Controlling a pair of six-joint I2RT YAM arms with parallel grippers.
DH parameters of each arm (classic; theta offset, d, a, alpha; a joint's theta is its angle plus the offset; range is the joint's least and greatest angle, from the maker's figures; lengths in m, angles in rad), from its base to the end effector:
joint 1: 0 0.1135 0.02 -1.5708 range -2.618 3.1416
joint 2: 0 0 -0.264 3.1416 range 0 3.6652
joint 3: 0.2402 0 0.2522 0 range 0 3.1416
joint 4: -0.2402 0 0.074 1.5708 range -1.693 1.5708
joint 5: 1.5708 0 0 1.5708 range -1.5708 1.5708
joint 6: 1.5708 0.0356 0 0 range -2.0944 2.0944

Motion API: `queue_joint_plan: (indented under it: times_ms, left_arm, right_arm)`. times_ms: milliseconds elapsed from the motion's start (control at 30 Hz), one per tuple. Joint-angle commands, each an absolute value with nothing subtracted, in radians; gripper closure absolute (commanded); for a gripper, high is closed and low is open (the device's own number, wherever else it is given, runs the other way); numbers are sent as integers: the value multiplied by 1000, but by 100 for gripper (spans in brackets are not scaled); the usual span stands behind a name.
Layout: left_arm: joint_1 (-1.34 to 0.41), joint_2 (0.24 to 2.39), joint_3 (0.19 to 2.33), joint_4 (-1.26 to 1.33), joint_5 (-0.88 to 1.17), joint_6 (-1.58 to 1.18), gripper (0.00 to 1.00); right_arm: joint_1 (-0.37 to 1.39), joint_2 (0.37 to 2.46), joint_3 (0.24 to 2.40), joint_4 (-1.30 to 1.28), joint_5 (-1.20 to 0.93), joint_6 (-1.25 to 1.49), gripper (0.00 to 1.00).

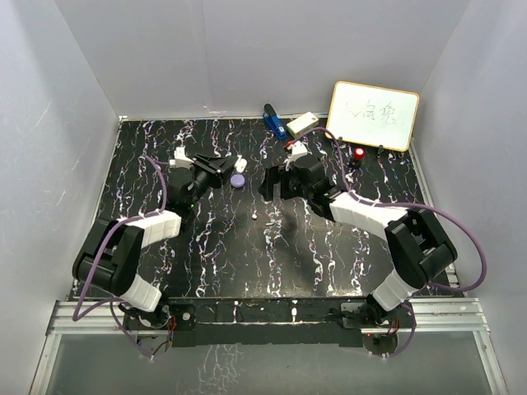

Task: Insert the wireless bluetooth earbuds into the charging case
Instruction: Open the charging case, then adjust the earbud at the center of the board.

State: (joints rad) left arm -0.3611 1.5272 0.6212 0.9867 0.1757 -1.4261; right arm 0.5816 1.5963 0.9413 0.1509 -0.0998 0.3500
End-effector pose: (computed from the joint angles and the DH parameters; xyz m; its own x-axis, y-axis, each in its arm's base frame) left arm 0.2930 -0.1173 0.2303 -0.4947 -0.8547 -0.1577 0.1483 0.0958 -0.9843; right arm 0.2933 0.1971 0.2229 -0.5916 0.0194 -0.8060 -0.4436 0.8270 0.3455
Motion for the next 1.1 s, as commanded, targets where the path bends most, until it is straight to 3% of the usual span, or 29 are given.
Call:
queue_joint_plan:
  times_ms: [0,433,1067]
  left_arm:
    - [-329,1474,620,1005,112,-1437,100]
    - [-236,1378,538,967,100,-1484,100]
    - [-188,1383,508,977,150,-1496,100]
  right_arm:
    - [586,1528,936,144,-93,340,3]
    - [785,1627,1033,-55,130,229,14]
    - [800,1708,1110,-164,182,251,32]
